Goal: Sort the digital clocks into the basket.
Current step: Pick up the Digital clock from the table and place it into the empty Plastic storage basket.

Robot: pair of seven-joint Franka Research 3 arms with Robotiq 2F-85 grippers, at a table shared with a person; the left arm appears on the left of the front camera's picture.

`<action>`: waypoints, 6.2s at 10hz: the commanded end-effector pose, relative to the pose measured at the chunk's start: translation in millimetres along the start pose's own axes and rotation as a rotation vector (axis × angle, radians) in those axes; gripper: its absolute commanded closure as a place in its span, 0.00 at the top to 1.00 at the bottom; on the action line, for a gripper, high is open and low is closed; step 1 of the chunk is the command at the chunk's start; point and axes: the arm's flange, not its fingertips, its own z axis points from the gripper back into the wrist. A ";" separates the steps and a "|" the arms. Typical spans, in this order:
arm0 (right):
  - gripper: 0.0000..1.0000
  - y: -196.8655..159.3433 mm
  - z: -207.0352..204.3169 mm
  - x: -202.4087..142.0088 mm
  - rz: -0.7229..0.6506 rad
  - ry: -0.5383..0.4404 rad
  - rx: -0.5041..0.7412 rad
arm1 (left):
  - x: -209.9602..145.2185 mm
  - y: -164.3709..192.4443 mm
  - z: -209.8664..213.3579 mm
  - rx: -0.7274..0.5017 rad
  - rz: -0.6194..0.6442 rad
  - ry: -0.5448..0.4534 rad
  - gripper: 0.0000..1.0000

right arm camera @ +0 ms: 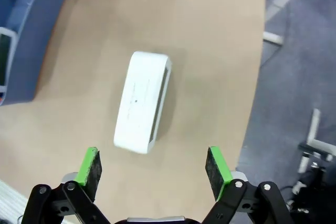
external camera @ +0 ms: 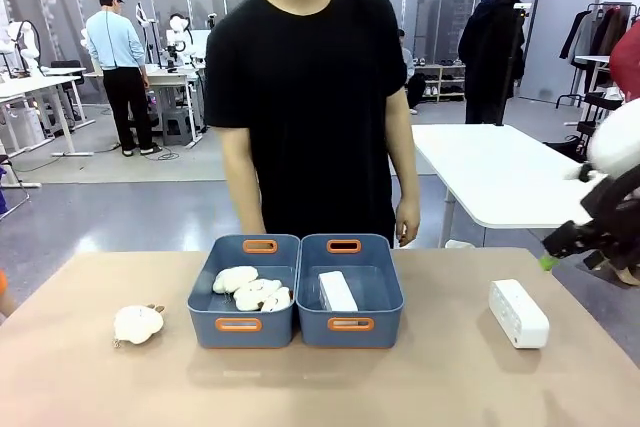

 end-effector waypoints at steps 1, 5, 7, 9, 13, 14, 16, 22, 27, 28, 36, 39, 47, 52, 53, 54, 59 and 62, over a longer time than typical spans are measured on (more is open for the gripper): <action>1.00 15.5 -18.9 7.1 -0.041 0.100 -0.074 | 0.2 -2.7 0.6 -0.001 0.003 0.003 1.00; 1.00 43.9 -57.7 19.1 -0.155 0.185 -0.105 | 0.2 -2.7 0.6 -0.001 0.003 0.003 1.00; 1.00 54.3 -79.0 18.7 -0.165 0.229 -0.164 | 0.2 -2.7 0.6 -0.001 0.003 0.003 1.00; 1.00 61.2 -100.4 21.5 -0.195 0.243 -0.144 | 0.2 -2.7 0.6 -0.001 0.003 0.003 1.00; 1.00 63.4 -136.7 23.6 -0.199 0.301 -0.161 | 0.2 -2.7 0.6 -0.001 0.003 0.003 1.00; 0.92 62.8 -142.3 23.7 -0.199 0.304 -0.164 | 0.2 -2.7 0.6 -0.001 0.003 0.003 1.00; 0.32 59.2 -147.7 21.2 -0.204 0.304 -0.167 | 0.2 -2.7 0.6 -0.001 0.003 0.003 1.00; 0.00 44.8 -132.1 17.1 -0.254 0.276 -0.151 | 0.2 -2.7 0.6 -0.001 0.003 0.003 1.00; 0.00 -6.7 4.8 -14.5 -0.119 0.036 0.581 | 0.2 -2.7 0.6 -0.001 0.003 0.003 1.00; 0.00 13.3 15.0 -9.3 -0.088 0.018 0.737 | 0.2 -2.7 0.6 -0.001 0.003 0.003 1.00; 0.00 -65.9 90.0 -87.4 -0.216 -0.391 0.988 | 0.2 -2.7 0.6 -0.001 0.003 0.003 1.00; 0.00 -76.4 81.0 -122.2 -0.296 -0.383 0.955 | 0.2 -2.7 0.6 -0.001 0.003 0.003 1.00; 0.00 132.7 34.0 37.3 0.001 -0.055 0.735 | 0.2 -2.7 0.6 -0.001 0.003 0.003 1.00; 0.00 261.6 -44.5 86.9 0.058 -0.012 0.257 | 0.2 -2.7 0.6 -0.001 0.003 0.003 1.00; 0.00 276.1 -63.9 96.2 0.068 0.010 0.205 | 0.2 -2.7 0.6 -0.001 0.003 0.003 1.00; 0.00 291.2 -73.4 96.4 0.092 0.011 0.137 | 0.2 -2.7 0.6 -0.001 0.003 0.003 1.00; 0.00 303.7 -117.4 107.5 0.076 0.092 0.087 | 0.2 -2.7 0.6 -0.001 0.003 0.003 1.00; 0.00 293.7 -135.2 113.2 0.083 0.112 0.034 | 0.2 -2.7 0.6 -0.001 0.003 0.003 1.00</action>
